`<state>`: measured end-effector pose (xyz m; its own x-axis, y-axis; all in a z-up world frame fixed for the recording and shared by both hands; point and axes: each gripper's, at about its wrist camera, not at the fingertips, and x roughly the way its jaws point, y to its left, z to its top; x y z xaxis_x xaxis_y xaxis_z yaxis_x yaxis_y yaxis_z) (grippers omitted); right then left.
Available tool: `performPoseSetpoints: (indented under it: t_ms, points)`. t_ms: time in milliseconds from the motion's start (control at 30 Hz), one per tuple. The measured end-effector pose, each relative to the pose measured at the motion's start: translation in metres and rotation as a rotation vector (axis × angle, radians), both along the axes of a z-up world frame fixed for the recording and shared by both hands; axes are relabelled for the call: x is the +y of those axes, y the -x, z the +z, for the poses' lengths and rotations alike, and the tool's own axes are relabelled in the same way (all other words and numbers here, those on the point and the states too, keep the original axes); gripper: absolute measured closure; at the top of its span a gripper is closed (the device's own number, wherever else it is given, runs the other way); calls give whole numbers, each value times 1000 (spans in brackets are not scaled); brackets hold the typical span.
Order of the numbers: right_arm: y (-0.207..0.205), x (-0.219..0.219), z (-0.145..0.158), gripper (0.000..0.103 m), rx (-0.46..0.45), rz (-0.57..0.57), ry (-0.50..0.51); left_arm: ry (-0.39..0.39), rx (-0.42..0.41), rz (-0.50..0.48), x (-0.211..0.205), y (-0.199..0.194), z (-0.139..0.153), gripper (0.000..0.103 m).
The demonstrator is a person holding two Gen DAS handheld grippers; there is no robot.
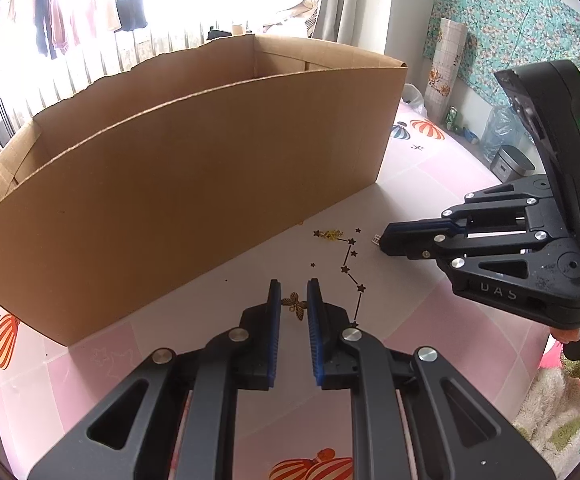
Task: Organize jewelry
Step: 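Lift both held charms up toward the cardboard box, then open the left tool over the box while the right tool opens, releasing both charms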
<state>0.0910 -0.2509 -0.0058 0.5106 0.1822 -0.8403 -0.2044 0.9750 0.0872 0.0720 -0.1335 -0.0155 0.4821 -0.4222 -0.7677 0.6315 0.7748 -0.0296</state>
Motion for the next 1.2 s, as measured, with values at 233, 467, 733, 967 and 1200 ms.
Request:
performPoseSetpoints:
  t_ms: [233,467,733,967,1200]
  points:
    - [-1,-5,0,101,7,-19,-50,10,-10,13,8,4,5,90]
    - [12,-9,27,101,-40,-25,-73,28,-48,26,19,11,24,90]
    - [8,-3,117,101,-255,56,-138,130,-153,15,45,6,94,90]
    - [-63,12,137,101,-203,191,-215,109,-114,58,62,-59,113,90]
    - [-106,50,82,101,172,301,-263,-77,198,70,62,-151,65,90]
